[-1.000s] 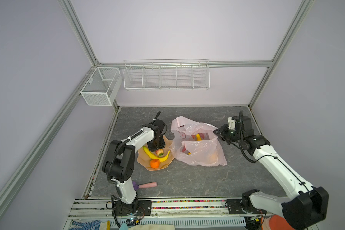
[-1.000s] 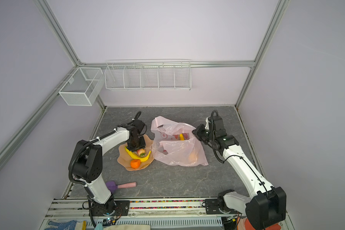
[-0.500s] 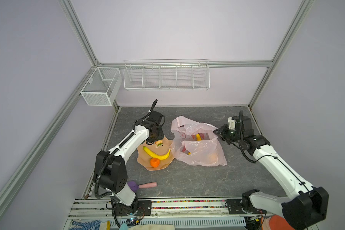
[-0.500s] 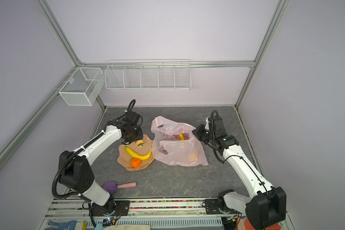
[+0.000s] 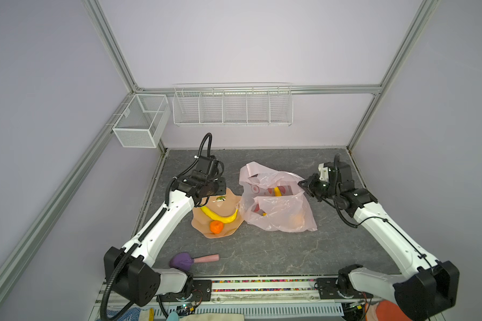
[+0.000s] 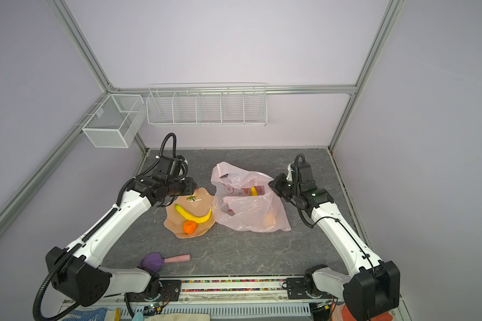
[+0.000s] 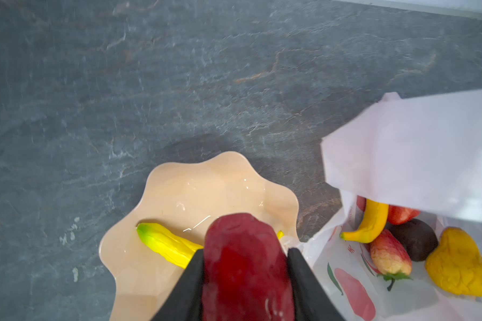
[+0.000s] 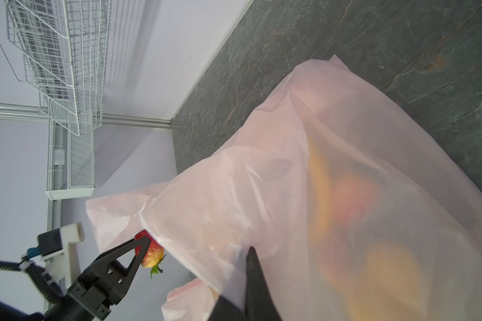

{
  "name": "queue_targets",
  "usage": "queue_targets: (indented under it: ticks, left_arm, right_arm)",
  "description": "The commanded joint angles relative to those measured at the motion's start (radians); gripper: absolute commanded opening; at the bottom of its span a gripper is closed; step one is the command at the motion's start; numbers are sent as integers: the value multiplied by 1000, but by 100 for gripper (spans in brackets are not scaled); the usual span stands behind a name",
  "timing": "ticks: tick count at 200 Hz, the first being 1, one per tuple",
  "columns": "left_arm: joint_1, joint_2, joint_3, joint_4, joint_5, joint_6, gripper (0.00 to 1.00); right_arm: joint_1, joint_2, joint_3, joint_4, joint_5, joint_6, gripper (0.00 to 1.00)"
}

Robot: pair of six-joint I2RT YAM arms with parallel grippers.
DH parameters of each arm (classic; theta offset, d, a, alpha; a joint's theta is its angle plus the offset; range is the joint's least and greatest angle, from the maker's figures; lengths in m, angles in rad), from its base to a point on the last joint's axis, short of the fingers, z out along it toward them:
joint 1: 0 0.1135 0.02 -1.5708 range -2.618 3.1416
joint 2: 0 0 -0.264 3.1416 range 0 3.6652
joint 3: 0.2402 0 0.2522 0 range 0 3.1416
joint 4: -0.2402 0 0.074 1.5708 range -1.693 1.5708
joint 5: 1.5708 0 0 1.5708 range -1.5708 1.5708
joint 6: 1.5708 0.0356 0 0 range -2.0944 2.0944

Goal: Place the fruits into the plastic bag
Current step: Place the fruit in the plastic bag.

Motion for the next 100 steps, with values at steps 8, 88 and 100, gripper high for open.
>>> queue_targets:
  ticks: [8, 88, 100]
  left_arm:
    - [-94, -42, 9, 71, -41, 249, 0]
    - [-198, 35, 115, 92, 57, 542, 0]
    - [-218, 47, 125, 93, 65, 579, 0]
  right_arm:
    - [1, -10, 15, -1, 5, -3, 6]
    - [1, -26, 19, -19, 13, -7, 6]
    - [1, -27, 19, -21, 13, -7, 6]
